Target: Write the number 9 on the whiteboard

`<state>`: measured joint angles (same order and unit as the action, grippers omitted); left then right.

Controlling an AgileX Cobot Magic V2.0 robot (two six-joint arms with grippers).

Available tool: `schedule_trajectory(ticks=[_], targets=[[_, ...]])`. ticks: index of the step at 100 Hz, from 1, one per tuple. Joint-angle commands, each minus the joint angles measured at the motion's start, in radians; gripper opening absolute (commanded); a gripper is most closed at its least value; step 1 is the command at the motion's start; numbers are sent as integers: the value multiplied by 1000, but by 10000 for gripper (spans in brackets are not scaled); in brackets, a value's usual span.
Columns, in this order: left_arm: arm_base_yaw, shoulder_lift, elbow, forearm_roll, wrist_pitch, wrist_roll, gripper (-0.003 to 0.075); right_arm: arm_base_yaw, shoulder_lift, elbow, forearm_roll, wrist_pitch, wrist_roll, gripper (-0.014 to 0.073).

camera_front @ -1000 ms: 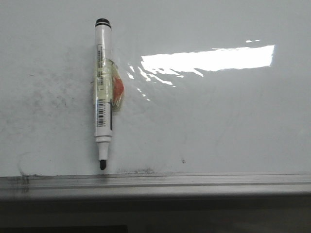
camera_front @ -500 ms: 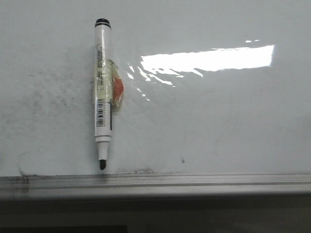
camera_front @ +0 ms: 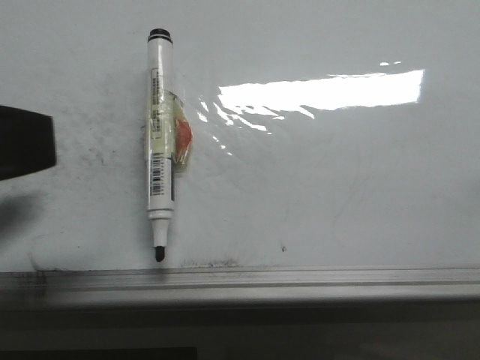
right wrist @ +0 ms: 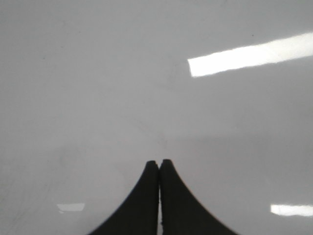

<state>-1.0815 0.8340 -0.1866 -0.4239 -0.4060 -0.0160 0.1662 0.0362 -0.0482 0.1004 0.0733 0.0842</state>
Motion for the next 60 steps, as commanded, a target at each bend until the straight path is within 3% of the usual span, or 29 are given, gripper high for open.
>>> schedule_trajectory(ticks=[1,32,47,60], targets=[[-7,68,-66,1,-76,-65,410,3,20,-35,-4,-73,-4,-63],[-35,214,-143,50,-83,-67,410,3,20,-35,-4,-73,-4,-63],[-39,254,-143,50,-89,-132,410,3,20,-35,-4,-73,-4,-63],[-50,284,-143,51,-156,-148,410,3,20,-35,-4,-73,-4,-63]])
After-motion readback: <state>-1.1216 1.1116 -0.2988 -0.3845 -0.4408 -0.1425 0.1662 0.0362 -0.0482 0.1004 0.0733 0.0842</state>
